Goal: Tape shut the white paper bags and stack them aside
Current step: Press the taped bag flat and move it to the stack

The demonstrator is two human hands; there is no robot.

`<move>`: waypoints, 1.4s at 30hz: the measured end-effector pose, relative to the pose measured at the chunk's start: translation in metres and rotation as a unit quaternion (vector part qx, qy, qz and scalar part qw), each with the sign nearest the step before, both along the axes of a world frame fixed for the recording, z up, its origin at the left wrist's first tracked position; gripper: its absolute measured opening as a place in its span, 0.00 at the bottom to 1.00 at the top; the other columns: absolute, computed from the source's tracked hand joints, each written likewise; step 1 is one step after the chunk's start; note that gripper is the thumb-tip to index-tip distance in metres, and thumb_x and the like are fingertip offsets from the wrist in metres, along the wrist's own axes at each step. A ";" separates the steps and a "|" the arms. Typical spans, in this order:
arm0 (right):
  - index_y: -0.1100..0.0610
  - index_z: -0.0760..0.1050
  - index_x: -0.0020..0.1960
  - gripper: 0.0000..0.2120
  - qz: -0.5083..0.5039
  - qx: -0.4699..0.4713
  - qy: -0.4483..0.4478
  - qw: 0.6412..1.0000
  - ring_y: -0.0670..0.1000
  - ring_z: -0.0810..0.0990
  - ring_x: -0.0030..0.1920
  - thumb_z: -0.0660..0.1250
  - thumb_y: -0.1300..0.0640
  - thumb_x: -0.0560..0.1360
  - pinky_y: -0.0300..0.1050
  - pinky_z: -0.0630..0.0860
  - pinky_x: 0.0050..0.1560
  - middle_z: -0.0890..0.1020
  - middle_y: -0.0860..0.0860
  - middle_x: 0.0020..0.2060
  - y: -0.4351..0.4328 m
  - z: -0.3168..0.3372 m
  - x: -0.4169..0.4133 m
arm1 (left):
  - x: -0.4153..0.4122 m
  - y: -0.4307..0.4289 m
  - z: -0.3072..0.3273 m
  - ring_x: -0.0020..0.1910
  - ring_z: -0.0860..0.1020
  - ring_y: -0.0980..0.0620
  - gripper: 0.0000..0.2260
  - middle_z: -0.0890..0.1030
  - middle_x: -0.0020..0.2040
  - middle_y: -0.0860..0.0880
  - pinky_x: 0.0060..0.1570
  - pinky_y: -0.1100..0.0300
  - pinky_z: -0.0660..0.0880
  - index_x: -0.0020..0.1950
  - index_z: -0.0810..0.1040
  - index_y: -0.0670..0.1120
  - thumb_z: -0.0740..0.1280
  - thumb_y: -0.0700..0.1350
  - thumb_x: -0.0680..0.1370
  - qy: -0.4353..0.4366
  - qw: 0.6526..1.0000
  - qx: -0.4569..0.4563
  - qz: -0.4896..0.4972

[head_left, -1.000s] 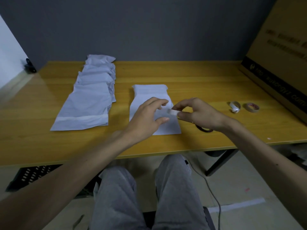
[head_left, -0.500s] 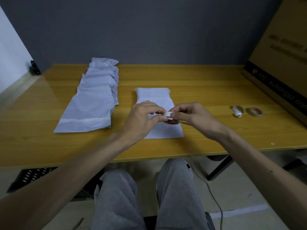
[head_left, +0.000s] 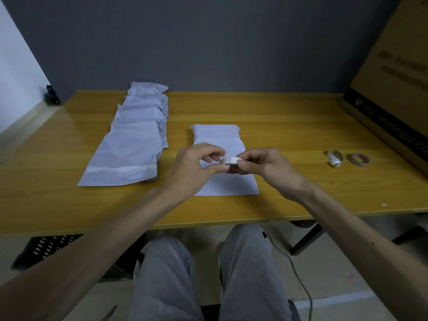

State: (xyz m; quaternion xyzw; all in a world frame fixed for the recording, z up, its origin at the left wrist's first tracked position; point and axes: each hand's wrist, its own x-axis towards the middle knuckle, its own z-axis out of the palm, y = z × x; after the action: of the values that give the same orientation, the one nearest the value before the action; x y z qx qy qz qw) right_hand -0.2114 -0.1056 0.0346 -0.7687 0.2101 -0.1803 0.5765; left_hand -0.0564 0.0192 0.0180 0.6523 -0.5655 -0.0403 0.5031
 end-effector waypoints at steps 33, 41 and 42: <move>0.56 0.83 0.44 0.02 -0.015 -0.078 0.005 0.997 0.43 0.76 0.57 0.71 0.58 0.74 0.40 0.69 0.59 0.83 0.55 0.50 0.005 -0.010 0.010 | -0.003 0.001 -0.013 0.36 0.65 0.59 0.08 0.67 0.37 0.54 0.34 0.65 0.62 0.44 0.67 0.42 0.55 0.38 0.83 -0.074 0.996 0.058 -0.004; 0.65 0.81 0.46 0.03 0.021 0.034 -0.020 0.999 0.57 0.80 0.54 0.69 0.66 0.74 0.53 0.78 0.58 0.79 0.57 0.47 -0.004 -0.015 0.009 | 0.005 0.005 -0.014 0.36 0.67 0.60 0.08 0.69 0.35 0.55 0.34 0.69 0.63 0.42 0.67 0.44 0.56 0.38 0.81 -0.048 0.998 0.027 0.017; 0.68 0.79 0.47 0.04 0.025 0.057 -0.023 0.998 0.57 0.80 0.54 0.68 0.67 0.75 0.51 0.78 0.58 0.79 0.57 0.48 -0.004 -0.014 0.010 | 0.006 0.006 -0.012 0.35 0.67 0.61 0.08 0.68 0.35 0.56 0.35 0.70 0.63 0.42 0.68 0.43 0.57 0.38 0.81 -0.059 0.998 0.021 0.013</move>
State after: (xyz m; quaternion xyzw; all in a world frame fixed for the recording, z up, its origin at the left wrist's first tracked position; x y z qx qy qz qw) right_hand -0.2015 -0.1091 0.0210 -0.7353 0.1878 -0.1715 0.6283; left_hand -0.0507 0.0252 0.0058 0.6714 -0.5847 -0.0074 0.4552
